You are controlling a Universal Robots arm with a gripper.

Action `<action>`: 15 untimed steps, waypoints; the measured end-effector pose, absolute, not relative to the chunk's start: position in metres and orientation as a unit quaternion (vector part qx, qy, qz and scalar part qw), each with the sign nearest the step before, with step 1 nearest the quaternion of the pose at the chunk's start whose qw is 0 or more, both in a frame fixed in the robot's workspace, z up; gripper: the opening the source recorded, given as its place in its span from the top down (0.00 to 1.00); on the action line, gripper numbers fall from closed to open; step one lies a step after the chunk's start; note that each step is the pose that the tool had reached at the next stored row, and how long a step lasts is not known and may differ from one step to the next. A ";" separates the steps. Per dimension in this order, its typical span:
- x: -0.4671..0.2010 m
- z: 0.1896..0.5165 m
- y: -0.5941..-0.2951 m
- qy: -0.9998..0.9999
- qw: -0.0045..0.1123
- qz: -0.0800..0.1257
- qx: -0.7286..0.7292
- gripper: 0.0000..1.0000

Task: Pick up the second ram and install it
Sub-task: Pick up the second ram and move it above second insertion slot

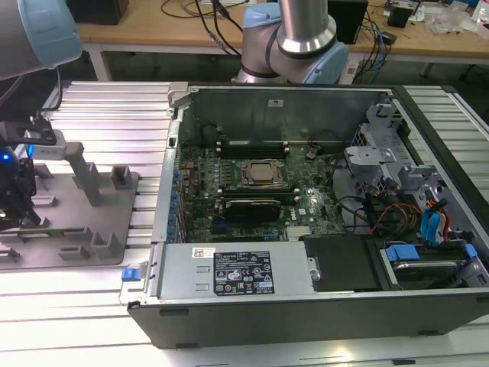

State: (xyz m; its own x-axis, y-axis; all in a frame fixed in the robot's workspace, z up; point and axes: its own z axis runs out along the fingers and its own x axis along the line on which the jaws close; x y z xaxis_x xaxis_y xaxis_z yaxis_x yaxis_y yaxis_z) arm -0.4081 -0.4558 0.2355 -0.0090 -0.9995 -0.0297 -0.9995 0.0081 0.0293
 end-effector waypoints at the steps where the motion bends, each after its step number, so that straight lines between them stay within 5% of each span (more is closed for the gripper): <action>1: -0.408 0.235 -0.456 0.710 0.000 0.021 -0.704 0.79; 3: -0.408 0.234 -0.455 0.710 0.000 0.021 -0.704 0.72; 15: -0.417 0.208 -0.449 0.710 -0.004 0.017 -0.704 0.72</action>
State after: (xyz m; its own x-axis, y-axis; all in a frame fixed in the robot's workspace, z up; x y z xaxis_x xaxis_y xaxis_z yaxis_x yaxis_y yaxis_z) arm -0.4168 -0.4491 0.2083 -0.0075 -0.9998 -0.0183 -0.9995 0.0070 0.0297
